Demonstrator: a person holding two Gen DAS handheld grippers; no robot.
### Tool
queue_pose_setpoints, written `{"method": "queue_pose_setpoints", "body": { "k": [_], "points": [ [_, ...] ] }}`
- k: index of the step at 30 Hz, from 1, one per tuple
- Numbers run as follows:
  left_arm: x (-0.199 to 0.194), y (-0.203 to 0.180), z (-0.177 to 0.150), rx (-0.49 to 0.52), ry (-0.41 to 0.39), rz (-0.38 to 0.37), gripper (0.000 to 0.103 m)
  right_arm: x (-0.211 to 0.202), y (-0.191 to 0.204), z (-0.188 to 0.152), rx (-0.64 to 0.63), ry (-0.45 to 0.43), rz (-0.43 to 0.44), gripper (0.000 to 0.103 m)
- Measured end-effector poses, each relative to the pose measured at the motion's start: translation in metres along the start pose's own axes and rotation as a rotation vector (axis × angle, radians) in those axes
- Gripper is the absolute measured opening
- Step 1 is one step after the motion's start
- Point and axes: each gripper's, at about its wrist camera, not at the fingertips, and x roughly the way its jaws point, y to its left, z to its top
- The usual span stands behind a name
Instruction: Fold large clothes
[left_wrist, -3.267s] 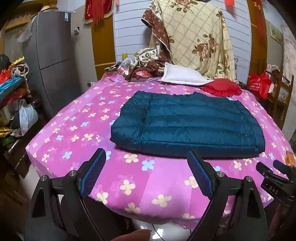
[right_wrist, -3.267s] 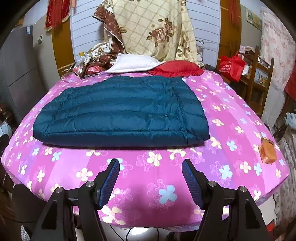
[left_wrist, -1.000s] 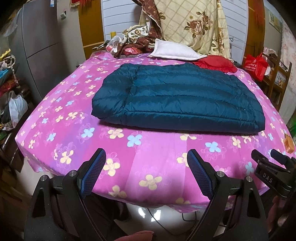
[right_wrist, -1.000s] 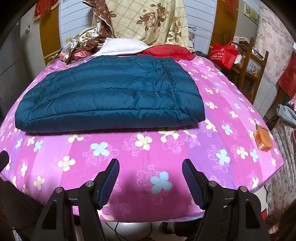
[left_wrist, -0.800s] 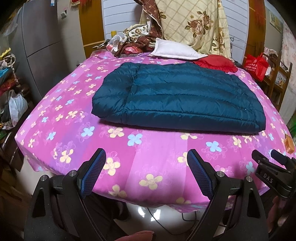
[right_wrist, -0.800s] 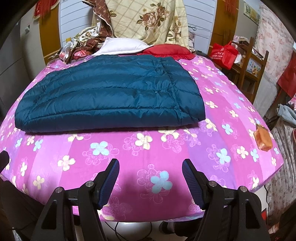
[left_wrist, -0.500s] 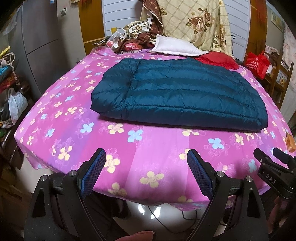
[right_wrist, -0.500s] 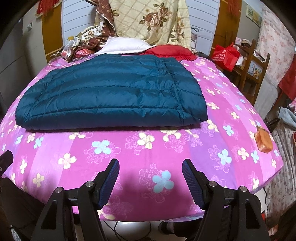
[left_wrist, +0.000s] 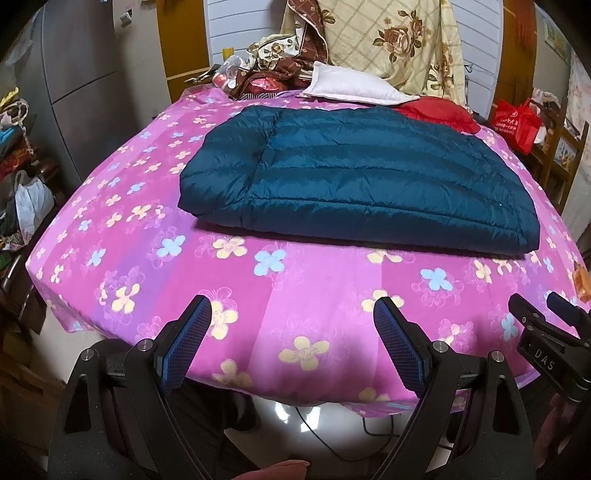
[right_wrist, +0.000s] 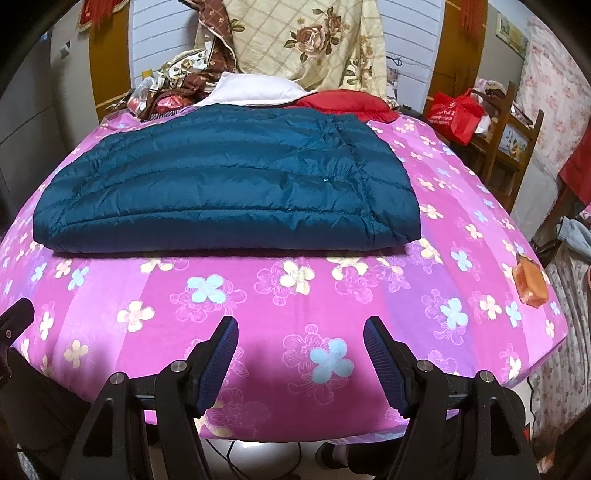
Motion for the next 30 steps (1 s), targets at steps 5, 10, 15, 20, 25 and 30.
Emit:
{"method": "queue_pose_setpoints", "body": {
  "k": [5,10,15,20,25,30],
  "points": [
    [0.004,0.001,-0.002,-0.006,0.009,0.000,0.089,0.002,-0.001,-0.001,0.006,0.002,0.001,0.068],
    [0.005,0.002,-0.002,-0.005,0.009,-0.004,0.089,0.002,0.001,-0.001,-0.001,-0.006,0.003,0.068],
    [0.008,0.001,-0.003,-0.002,0.015,-0.006,0.089,0.003,0.004,-0.001,-0.013,-0.004,0.005,0.068],
    [0.010,0.002,-0.003,-0.007,0.022,-0.013,0.089,0.003,0.004,-0.002,-0.008,-0.002,0.005,0.068],
    [0.010,0.002,-0.004,-0.009,0.006,-0.007,0.089,0.005,0.003,-0.003,0.001,0.004,0.004,0.068],
    [0.013,0.003,-0.005,-0.017,0.021,-0.005,0.089,0.006,0.003,-0.002,0.001,0.007,0.005,0.068]
  ]
}}
